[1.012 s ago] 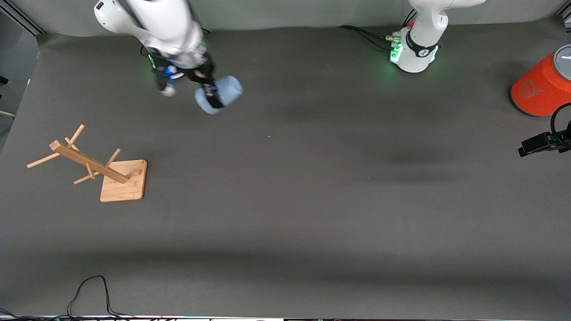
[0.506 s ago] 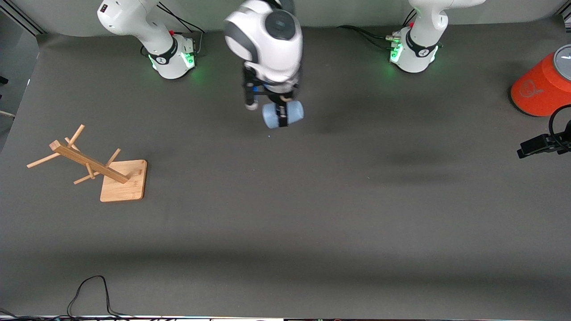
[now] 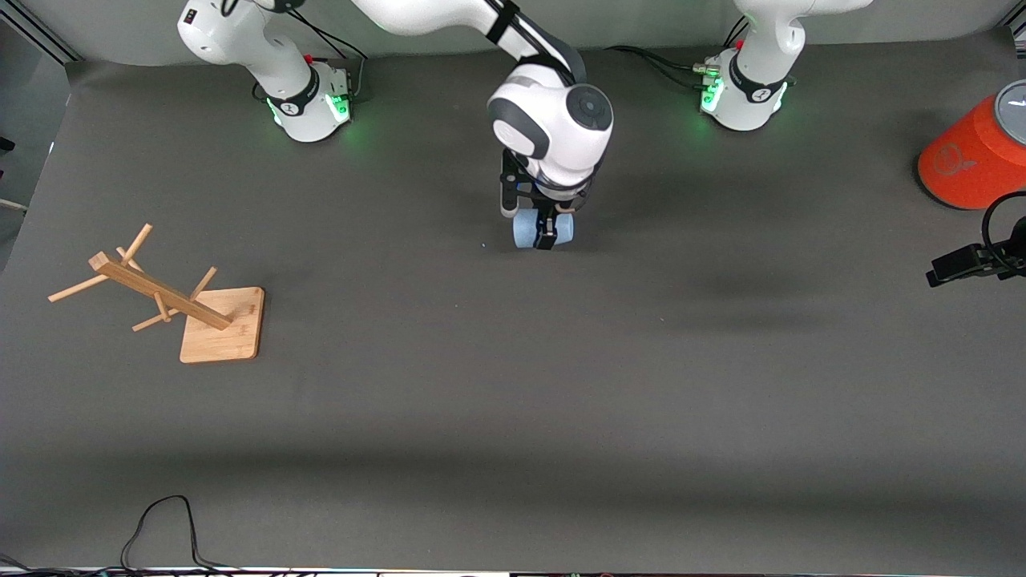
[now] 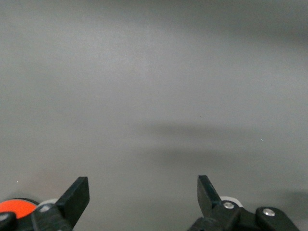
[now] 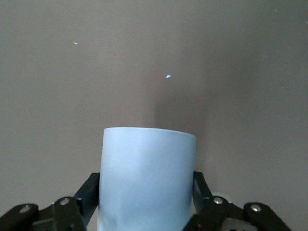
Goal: Rotate and upright cup with both arms
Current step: 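Carry the cup to mid-table and lower it onto its side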
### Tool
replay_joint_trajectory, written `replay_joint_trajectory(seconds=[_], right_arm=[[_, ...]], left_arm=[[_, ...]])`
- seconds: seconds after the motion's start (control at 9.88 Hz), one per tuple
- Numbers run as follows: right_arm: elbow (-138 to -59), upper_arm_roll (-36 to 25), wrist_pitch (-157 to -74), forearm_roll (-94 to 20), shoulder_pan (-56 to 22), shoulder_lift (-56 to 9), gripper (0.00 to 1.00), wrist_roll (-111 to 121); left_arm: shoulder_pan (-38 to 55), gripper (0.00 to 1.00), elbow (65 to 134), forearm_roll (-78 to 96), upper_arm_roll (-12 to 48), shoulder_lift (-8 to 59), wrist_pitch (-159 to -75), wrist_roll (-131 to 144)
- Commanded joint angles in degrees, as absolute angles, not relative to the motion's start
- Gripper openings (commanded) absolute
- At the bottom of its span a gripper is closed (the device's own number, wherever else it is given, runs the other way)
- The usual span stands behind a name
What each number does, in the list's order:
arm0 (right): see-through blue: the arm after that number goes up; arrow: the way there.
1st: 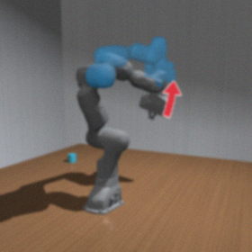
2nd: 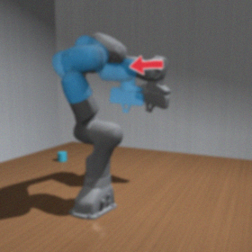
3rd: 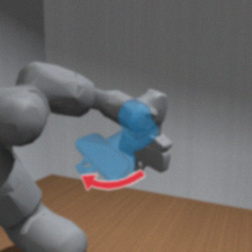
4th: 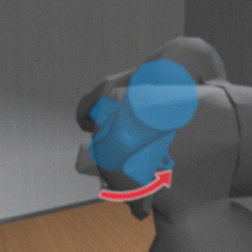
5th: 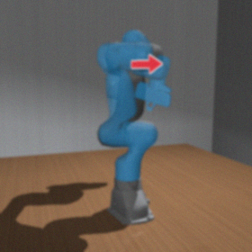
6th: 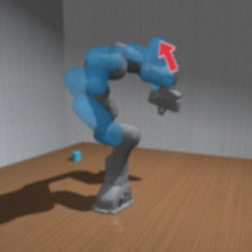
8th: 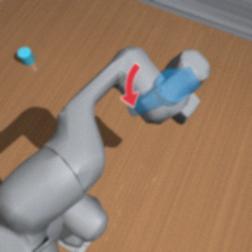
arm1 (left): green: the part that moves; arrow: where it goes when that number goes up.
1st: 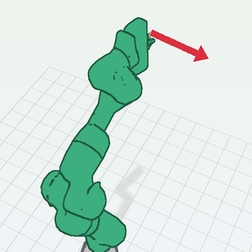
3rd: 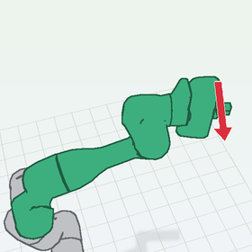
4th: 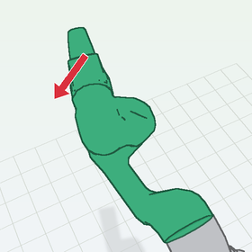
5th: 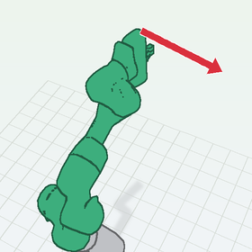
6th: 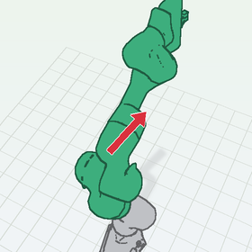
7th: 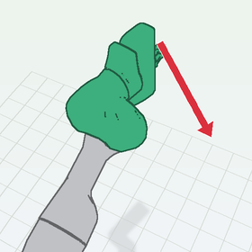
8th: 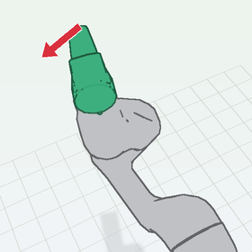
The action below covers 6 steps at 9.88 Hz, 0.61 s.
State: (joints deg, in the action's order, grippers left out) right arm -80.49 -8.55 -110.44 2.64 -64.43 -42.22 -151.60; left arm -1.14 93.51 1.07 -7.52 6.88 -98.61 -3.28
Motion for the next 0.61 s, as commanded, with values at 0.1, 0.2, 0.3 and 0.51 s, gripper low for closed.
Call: replay_joint_trajectory(seconds=[0.1,0.2,0.3,0.51], right_arm=[[-77.96,-9.14,-110.21,3.52,-65.91,-46.75,0.50,-157.40],[-77.96,-9.14,-110.13,3.52,-66.18,-47.71,0.51,-157.76],[-77.87,-9.05,-110.21,3.43,-66.18,-48.42,0.51,-157.76],[-77.70,-8.97,-110.57,3.16,-66.18,-48.95,0.72,-157.76]], left_arm=[[-0.53,1.00,94.31,0.44,-7.73,7.03,-99.58,-2.55],[-0.53,1.00,94.31,0.44,-7.73,7.03,-99.67,-2.55],[-0.44,1.00,94.31,0.44,-7.65,7.03,-99.67,-2.46],[0.00,1.00,94.31,0.44,-7.65,7.03,-99.58,-2.46]])
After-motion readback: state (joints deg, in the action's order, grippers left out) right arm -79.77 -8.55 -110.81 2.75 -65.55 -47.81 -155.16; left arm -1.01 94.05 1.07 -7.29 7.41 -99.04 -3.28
